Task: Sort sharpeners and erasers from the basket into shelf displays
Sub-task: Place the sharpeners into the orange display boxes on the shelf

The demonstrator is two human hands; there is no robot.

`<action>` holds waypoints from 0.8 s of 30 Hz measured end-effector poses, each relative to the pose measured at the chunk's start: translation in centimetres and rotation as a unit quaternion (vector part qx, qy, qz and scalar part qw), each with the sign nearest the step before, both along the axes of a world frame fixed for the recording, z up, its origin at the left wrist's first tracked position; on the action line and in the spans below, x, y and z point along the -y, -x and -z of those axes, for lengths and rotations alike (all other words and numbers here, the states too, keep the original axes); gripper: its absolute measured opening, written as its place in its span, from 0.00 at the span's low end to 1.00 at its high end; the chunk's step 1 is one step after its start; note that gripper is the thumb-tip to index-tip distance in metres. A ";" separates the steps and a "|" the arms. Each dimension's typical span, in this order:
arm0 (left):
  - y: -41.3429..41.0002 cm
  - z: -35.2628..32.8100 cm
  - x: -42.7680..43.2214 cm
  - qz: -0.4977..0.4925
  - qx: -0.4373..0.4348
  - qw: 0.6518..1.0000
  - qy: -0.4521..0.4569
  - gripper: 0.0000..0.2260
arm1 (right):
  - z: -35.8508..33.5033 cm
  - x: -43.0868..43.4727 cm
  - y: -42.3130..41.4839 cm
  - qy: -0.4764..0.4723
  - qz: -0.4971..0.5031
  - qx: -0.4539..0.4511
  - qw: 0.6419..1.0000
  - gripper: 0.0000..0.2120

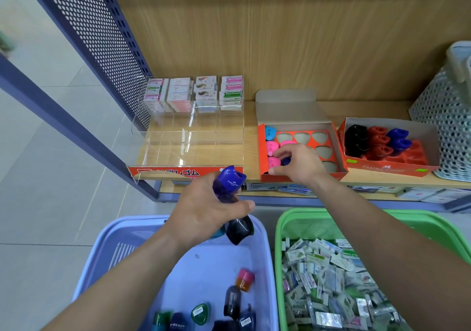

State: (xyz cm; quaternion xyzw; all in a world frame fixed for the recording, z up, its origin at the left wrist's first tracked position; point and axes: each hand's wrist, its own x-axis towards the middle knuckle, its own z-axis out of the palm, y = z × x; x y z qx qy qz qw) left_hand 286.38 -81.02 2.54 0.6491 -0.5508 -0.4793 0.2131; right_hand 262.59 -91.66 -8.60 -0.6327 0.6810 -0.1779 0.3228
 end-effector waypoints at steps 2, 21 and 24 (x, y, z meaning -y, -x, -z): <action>0.0 0.0 0.0 0.001 -0.005 1.000 0.000 0.16 | -0.1 0.0 0.3 -0.007 -0.010 0.026 1.000 0.20; 0.2 0.0 0.3 -0.013 -0.001 1.000 0.001 0.15 | -3.4 -1.7 1.0 0.105 0.041 0.045 0.993 0.14; 0.8 0.1 0.4 -0.015 -0.005 1.000 0.000 0.15 | -3.9 -1.6 3.9 0.156 0.097 0.075 0.980 0.16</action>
